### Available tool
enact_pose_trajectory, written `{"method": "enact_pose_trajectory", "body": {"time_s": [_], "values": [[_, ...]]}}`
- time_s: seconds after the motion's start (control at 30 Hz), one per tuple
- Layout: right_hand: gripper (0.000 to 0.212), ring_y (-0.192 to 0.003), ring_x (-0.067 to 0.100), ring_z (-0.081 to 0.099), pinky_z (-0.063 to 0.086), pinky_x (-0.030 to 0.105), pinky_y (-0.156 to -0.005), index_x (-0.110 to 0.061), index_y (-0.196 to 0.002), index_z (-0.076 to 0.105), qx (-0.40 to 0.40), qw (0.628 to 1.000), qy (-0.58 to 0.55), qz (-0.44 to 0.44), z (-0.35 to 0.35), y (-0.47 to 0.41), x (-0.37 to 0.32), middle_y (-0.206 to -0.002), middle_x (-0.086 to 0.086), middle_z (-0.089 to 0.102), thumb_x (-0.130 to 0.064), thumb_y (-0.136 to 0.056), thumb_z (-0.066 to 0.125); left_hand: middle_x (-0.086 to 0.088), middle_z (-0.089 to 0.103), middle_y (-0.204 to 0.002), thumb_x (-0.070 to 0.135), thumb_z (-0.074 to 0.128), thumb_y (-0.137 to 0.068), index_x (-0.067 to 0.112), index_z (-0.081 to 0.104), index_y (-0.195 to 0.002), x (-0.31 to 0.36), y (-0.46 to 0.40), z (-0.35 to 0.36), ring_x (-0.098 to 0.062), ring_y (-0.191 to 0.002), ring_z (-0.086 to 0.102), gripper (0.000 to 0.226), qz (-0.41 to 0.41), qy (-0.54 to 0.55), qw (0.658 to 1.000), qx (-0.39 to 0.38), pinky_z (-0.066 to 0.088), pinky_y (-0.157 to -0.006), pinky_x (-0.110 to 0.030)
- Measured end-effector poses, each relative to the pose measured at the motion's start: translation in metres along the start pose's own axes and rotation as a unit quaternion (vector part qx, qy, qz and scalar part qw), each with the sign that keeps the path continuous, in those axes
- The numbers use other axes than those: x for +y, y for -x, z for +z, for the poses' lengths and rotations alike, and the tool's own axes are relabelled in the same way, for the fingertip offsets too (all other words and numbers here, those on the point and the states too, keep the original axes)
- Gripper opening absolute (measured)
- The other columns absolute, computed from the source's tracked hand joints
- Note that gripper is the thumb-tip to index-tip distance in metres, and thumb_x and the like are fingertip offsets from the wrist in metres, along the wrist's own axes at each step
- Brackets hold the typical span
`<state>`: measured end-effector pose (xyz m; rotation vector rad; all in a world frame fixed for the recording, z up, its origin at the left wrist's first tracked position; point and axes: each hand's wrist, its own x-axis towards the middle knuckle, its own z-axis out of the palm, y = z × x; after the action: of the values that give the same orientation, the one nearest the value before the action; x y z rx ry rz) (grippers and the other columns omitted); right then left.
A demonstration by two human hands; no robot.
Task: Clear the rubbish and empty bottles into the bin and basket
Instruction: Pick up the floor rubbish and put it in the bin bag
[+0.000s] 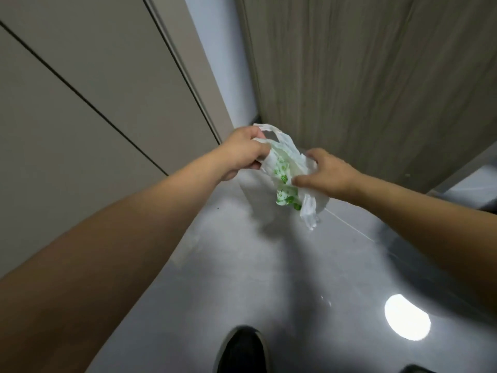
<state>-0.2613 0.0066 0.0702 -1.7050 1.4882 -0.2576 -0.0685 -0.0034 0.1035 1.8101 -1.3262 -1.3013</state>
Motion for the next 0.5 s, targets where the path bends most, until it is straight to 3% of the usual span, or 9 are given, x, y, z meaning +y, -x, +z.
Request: {"method": "enact_pose_trajectory", "body": {"time_s": [0.1, 0.2, 0.37, 0.43, 0.5], "values": [[0.075, -0.094, 0.021, 0.064, 0.057, 0.038, -0.073, -0.020, -0.134, 0.039, -0.051, 0.985, -0.151, 0.060, 0.014, -0.007, -0.016, -0.115, 0.002, 0.060, -0.033, -0.071, 0.077, -0.006, 0.057, -0.071, -0.006, 0.057, -0.081, 0.018, 0.048, -0.073, -0.006, -0.004, -0.018, -0.018, -0.063, 0.057, 0.027, -0.014, 0.071, 0.997, 0.035, 0.052, -0.050, -0.023], [0.050, -0.081, 0.025, 0.068, 0.057, 0.042, -0.072, -0.013, -0.118, 0.050, -0.073, 0.973, -0.206, 0.071, 0.019, -0.010, -0.026, -0.099, 0.007, 0.066, -0.016, -0.075, 0.075, -0.009, 0.060, -0.076, -0.006, 0.059, -0.081, 0.017, 0.049, -0.075, -0.011, -0.006, -0.022, -0.020, -0.066, 0.060, 0.026, -0.019, 0.089, 0.995, 0.039, 0.055, -0.054, -0.025], [0.020, -0.082, 0.029, 0.064, 0.055, 0.039, -0.074, -0.009, -0.091, 0.061, -0.027, 0.983, -0.160, 0.082, 0.027, -0.013, -0.032, -0.096, 0.014, 0.064, -0.008, -0.074, 0.072, -0.007, 0.061, -0.081, -0.007, 0.058, -0.082, 0.017, 0.052, -0.082, -0.011, -0.002, -0.029, -0.020, -0.070, 0.062, 0.025, -0.018, 0.034, 0.999, 0.003, 0.058, -0.068, -0.034], [0.017, -0.080, 0.029, 0.063, 0.054, 0.037, -0.070, -0.013, -0.084, 0.060, -0.017, 0.985, -0.145, 0.094, 0.037, -0.016, -0.035, -0.094, 0.013, 0.065, -0.009, -0.073, 0.072, -0.011, 0.063, -0.094, -0.006, 0.061, -0.081, 0.019, 0.052, -0.098, -0.019, 0.005, -0.043, -0.024, -0.079, 0.064, 0.031, -0.038, 0.025, 0.999, -0.028, 0.058, -0.077, -0.039], [0.021, -0.077, 0.028, 0.062, 0.052, 0.033, -0.064, -0.011, -0.092, 0.062, -0.017, 0.987, -0.123, 0.099, 0.051, -0.019, -0.043, -0.092, 0.012, 0.065, -0.011, -0.073, 0.072, -0.014, 0.064, -0.105, -0.004, 0.064, -0.081, 0.022, 0.045, -0.117, -0.037, 0.014, -0.060, -0.025, -0.084, 0.065, 0.049, -0.064, 0.044, 0.996, -0.031, 0.058, -0.078, -0.039]]}}
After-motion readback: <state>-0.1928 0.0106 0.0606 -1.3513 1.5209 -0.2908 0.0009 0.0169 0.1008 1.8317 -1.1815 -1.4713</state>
